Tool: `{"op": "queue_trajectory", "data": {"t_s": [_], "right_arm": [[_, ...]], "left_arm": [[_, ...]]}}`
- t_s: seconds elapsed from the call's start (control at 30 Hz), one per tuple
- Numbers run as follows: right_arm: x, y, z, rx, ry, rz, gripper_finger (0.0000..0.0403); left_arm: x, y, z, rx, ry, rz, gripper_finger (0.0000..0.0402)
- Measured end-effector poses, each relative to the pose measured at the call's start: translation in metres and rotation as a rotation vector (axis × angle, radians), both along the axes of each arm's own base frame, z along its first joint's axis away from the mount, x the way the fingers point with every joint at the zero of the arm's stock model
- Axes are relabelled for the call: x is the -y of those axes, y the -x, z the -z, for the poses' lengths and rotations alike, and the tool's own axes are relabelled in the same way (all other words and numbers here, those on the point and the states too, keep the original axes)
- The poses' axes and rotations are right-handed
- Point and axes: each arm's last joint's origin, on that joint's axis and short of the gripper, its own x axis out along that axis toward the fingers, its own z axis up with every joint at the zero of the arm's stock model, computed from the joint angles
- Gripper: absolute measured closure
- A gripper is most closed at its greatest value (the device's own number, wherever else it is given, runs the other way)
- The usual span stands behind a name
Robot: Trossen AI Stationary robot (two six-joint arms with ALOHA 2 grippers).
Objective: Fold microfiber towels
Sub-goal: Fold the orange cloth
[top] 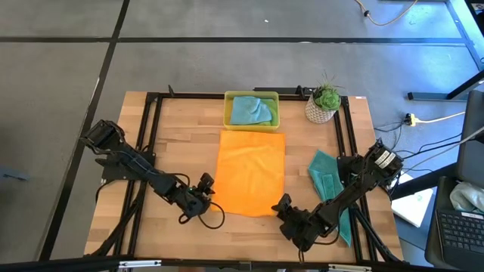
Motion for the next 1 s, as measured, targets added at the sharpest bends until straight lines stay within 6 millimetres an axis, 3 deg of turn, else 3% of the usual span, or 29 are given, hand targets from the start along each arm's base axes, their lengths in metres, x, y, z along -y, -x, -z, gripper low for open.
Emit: {"op": "queue_trajectory", "data": {"t_s": [0.63, 0.77, 1.0], "right_arm": [[-0.008, 0.004, -0.005, 0.1, -0.043, 0.071, 0.0237], [-0.012, 0.002, -0.011, 0.127, -0.113, 0.125, 0.0269], [-0.008, 0.005, -0.011, 0.084, -0.138, 0.204, 0.0361]], "left_arm": [[0.02, 0.014, 0.0, 0.003, 0.042, 0.034, 0.0253], [0.02, 0.014, 0.0, 0.005, 0.039, 0.033, 0.0253], [0.019, 0.013, 0.0, 0.01, 0.046, 0.013, 0.0253]]}}
